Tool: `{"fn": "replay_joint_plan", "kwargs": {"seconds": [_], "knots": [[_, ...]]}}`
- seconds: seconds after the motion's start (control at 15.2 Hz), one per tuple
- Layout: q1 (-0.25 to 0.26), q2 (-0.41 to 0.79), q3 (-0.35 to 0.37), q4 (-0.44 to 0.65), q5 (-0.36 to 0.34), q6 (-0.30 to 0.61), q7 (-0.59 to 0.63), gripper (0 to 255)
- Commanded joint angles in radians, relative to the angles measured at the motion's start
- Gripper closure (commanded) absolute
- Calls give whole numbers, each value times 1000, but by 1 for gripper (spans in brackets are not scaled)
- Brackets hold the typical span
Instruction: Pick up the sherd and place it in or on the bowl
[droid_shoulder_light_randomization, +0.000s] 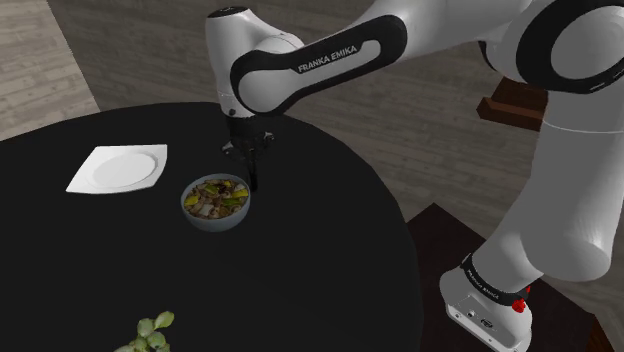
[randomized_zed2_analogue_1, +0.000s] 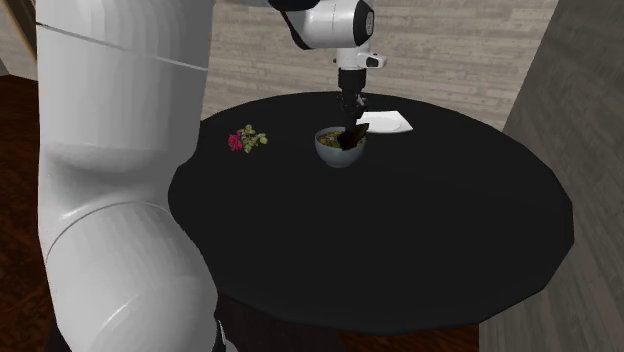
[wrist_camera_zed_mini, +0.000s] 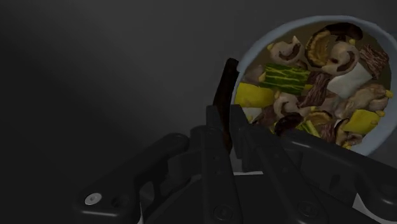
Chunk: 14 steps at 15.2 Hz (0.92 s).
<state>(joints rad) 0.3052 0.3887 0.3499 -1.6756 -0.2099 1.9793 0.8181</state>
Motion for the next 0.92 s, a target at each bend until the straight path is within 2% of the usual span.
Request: {"fn": "replay_joint_plan", "kwargs": {"seconds": [0.0,0.26,0.33,0.86], "knots": [[38,76,1,108,-21,-39,33,255],[124,231,-3,352,-56,-136,80,255],[156,292,-6,451,-68,-176,91,255],[153,319,-14,388,-78,-87,103,255]]}}
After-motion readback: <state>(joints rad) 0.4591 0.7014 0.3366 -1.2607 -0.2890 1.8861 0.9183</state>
